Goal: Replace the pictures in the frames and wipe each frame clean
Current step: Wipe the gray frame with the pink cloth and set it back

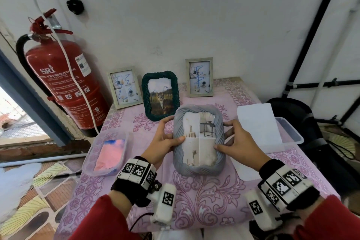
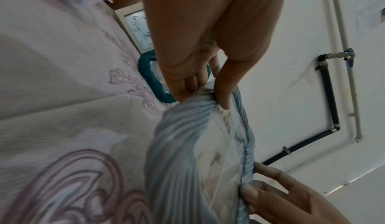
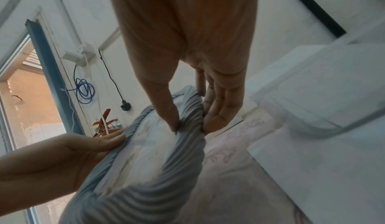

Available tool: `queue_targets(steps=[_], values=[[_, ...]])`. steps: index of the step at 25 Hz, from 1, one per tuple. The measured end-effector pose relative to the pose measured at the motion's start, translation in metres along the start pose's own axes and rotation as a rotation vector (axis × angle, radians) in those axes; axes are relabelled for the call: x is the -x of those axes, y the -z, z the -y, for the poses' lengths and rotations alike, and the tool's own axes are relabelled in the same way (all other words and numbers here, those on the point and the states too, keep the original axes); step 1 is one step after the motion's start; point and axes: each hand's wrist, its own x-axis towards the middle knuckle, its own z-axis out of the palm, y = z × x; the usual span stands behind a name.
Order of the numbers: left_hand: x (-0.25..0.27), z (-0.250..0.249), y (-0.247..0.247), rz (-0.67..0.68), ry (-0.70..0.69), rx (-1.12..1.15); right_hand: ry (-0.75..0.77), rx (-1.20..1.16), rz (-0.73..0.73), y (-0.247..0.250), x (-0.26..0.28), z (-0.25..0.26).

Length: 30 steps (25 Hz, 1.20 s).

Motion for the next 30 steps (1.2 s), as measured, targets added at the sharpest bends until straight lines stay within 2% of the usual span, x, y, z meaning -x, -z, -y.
queue_targets(steps=[7,14,19,25,30], values=[[-0.028,-0.021,-0.012,0.066,-0.044,-0.043,0.037,-0.060,-0.111,0.026,-0.014,0.004],[-0.068,-0.041,-0.015,0.071,-0.107,0.006,0.090,-0.121,-0.132,0.043,-0.044,0.010],[-0.097,-0.058,-0.023,0.098,-0.173,0.046,0.110,-0.197,-0.147,0.072,-0.085,0.022],[-0.155,-0.071,-0.053,0.139,-0.231,0.138,0.191,-0.112,-0.126,0.131,-0.150,0.030],[-0.212,-0.071,-0.084,0.168,-0.208,0.124,0.143,-0.047,-0.101,0.168,-0.197,0.012]])
